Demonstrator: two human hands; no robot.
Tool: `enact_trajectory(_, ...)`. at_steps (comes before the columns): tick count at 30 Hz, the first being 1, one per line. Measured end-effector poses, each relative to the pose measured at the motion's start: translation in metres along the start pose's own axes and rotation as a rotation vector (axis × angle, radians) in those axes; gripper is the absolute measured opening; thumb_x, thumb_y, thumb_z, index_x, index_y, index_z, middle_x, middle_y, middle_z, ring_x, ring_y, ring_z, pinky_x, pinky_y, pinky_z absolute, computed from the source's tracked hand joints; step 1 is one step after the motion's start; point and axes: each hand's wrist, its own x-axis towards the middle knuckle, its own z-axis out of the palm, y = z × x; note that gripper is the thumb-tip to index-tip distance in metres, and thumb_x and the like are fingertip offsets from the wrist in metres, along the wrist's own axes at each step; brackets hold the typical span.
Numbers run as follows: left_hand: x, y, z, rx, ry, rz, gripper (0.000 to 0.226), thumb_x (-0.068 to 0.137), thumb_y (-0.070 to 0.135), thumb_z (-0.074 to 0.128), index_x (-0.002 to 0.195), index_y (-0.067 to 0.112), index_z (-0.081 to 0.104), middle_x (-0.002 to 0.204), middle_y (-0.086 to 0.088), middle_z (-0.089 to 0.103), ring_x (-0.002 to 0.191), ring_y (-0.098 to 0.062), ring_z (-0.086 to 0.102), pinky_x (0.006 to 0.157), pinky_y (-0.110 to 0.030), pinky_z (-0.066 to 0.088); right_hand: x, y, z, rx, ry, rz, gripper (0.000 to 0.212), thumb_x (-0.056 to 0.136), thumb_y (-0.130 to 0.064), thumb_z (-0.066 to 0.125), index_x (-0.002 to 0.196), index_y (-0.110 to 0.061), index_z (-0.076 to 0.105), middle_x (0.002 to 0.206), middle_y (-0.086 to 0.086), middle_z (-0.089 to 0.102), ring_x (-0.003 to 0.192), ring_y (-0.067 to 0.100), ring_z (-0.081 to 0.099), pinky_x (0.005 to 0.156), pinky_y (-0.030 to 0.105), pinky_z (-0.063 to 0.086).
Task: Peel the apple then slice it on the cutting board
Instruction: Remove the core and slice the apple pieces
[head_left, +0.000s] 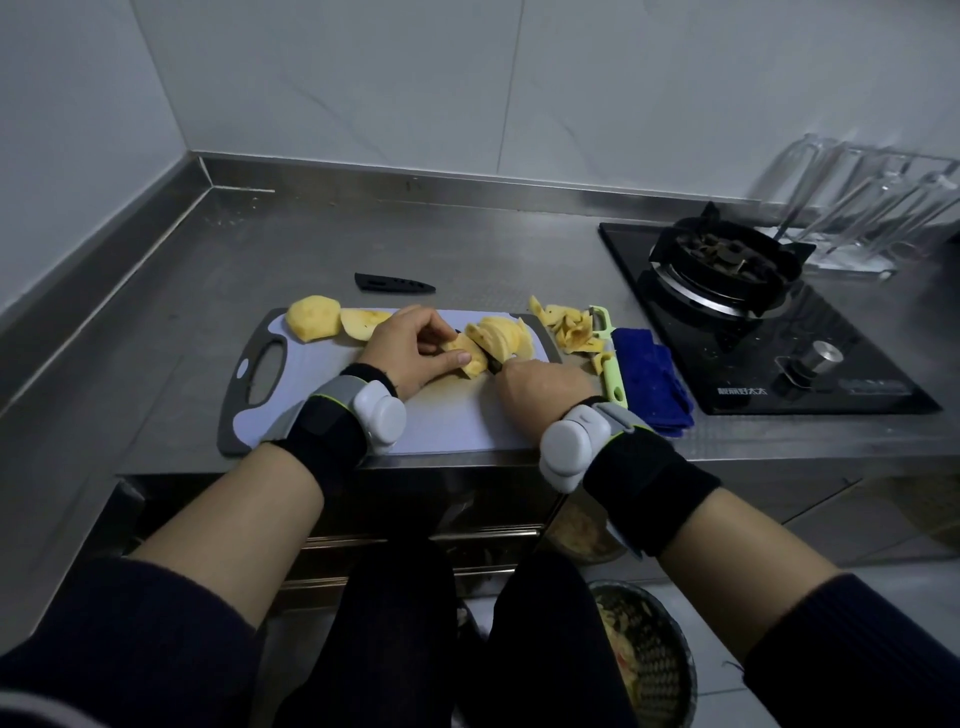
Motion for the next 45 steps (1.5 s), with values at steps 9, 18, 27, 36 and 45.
enact_trajectory(9, 0.0, 0.001, -0.001, 0.008, 0.005, 0.005, 0.029, 0.071, 0.023, 0.085, 0.087, 0.011, 0.064, 0.099, -0.003, 0.062, 0.091, -0.018, 0.065, 0.088, -0.032, 0.055, -0.002, 0.002, -0.001, -0.003, -0.035, 0.0, 0.028, 0.101, -0.013, 0.034, 0.122, -0.004, 0.05, 0.103, 0.006, 0.065, 0.093, 0.026, 0.065, 0.068, 0.034, 0.042)
enact_trajectory(18, -0.002, 0.002, -0.003, 0.007, 0.011, 0.008, 0.028, 0.072, 0.022, 0.085, 0.087, 0.01, 0.064, 0.099, -0.003, 0.062, 0.09, -0.019, 0.064, 0.088, -0.032, 0.055, 0.005, -0.003, -0.014, 0.025, -0.086, 0.067, 0.02, 0.1, -0.014, 0.04, 0.106, -0.014, 0.059, 0.092, 0.0, 0.059, 0.08, 0.02, 0.054, 0.071, 0.034, 0.043)
enact_trajectory(27, -0.002, 0.005, -0.002, -0.033, 0.015, -0.028, 0.029, 0.07, 0.023, 0.086, 0.084, 0.016, 0.062, 0.096, 0.001, 0.06, 0.09, -0.019, 0.065, 0.085, -0.027, 0.056, -0.005, 0.008, -0.008, 0.029, 0.135, -0.001, 0.018, 0.098, -0.017, 0.038, 0.103, -0.009, 0.054, 0.077, 0.002, 0.051, 0.075, 0.025, 0.062, 0.068, 0.039, 0.051)
enact_trajectory(36, -0.002, 0.003, -0.002, -0.018, 0.024, -0.002, 0.029, 0.069, 0.022, 0.087, 0.076, 0.022, 0.058, 0.096, -0.001, 0.06, 0.088, -0.019, 0.065, 0.084, -0.03, 0.056, -0.013, 0.004, -0.009, -0.042, 0.137, -0.048, 0.013, 0.097, -0.011, 0.037, 0.099, -0.009, 0.05, 0.061, -0.002, 0.035, 0.064, 0.024, 0.048, 0.062, 0.034, 0.038)
enact_trajectory(45, -0.001, 0.004, -0.001, 0.033, 0.026, 0.042, 0.029, 0.071, 0.02, 0.086, 0.079, 0.016, 0.058, 0.092, -0.001, 0.058, 0.084, -0.02, 0.062, 0.075, -0.016, 0.049, -0.006, -0.006, -0.016, -0.005, 0.017, 0.001, 0.019, 0.099, -0.014, 0.036, 0.108, -0.01, 0.053, 0.098, 0.004, 0.063, 0.082, 0.025, 0.06, 0.066, 0.035, 0.038)
